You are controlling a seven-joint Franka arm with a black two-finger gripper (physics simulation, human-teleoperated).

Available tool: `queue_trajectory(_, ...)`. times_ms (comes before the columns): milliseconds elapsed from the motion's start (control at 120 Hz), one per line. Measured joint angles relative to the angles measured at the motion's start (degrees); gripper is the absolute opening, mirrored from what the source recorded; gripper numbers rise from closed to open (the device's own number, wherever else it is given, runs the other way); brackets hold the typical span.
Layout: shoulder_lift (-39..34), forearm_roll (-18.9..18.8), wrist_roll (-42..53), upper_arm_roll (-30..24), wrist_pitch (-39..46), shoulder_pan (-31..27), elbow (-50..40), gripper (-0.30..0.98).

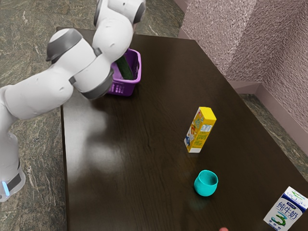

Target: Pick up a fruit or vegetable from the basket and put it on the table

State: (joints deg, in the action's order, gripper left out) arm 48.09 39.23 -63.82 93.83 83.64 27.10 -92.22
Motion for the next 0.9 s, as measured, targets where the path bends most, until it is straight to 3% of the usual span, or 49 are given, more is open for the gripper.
queue_trajectory(400, -0.3, -3.9, 1.3, 11.5, -8.3, -0.5, 0.7, 0.16)
queue_trajectory(567, -1.9, -3.0, 2.5, 16.0, -11.9, -1.9, 11.6, 0.16)
queue_trajectory(667, -4.4, 0.6, 2.9, 7.9, -12.7, -9.1, 22.4, 0.16)
queue_trajectory(817, -5.5, 7.3, 3.4, -10.6, -10.8, -24.0, 39.1, 0.15)
queue_trajectory(900, -5.5, 9.1, 3.7, -21.9, -7.7, -28.7, 43.3, 0.15)
